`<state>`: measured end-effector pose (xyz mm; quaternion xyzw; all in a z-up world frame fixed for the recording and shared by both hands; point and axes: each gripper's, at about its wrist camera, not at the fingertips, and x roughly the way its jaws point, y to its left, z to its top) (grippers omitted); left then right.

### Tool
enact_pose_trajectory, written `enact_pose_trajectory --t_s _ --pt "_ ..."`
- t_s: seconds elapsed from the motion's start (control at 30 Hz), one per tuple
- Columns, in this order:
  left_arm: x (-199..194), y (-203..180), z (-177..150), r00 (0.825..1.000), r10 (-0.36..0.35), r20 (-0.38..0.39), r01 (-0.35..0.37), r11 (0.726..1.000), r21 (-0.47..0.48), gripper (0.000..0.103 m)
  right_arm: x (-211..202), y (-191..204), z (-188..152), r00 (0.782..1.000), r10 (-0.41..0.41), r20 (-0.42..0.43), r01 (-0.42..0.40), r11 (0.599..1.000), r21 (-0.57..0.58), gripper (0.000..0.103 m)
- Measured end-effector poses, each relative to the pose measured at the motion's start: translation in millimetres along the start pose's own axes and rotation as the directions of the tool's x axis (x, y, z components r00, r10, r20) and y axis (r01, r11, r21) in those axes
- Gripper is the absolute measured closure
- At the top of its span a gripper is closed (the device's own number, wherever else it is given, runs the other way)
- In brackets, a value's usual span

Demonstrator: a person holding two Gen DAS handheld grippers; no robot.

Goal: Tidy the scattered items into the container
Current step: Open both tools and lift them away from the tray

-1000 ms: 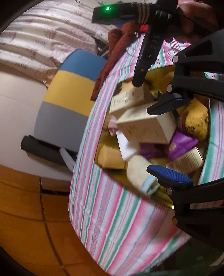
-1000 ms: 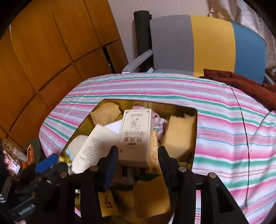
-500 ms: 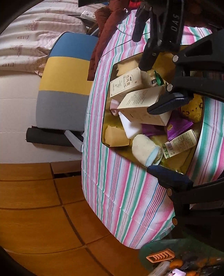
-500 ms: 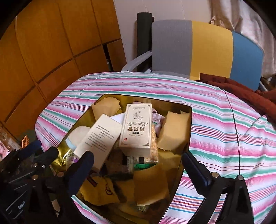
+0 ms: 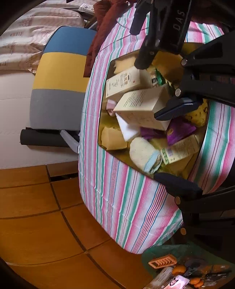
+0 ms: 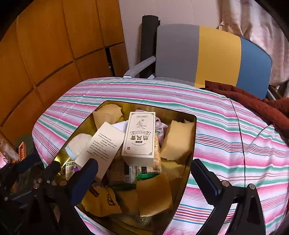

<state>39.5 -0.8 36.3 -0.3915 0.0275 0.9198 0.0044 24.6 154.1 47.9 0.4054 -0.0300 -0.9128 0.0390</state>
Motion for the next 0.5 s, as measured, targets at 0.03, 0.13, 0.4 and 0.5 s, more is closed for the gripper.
enact_pose_trajectory --t_s 0.03,0.13,0.4,0.5 --pt "1 -2 0 1.0 -0.011 -0.007 0.011 1.0 -0.003 0.043 1 0 0 1.0 -0.001 -0.001 0.001 1.0 0.002 0.0" --pt "3 -7 1 0.999 -0.032 -0.019 0.032 0.999 0.002 0.043 2 -3 -1 1.0 -0.009 -0.004 0.009 1.0 0.008 0.0" --pt "6 -14 0 0.998 -0.051 -0.038 0.051 0.999 0.003 0.043 5 -9 -2 1.0 -0.009 -0.008 0.009 0.999 0.036 0.0" --pt "9 -14 -1 0.998 -0.046 -0.048 0.046 0.999 0.002 0.043 6 -11 -3 1.0 -0.009 -0.011 0.009 0.999 0.04 0.0"
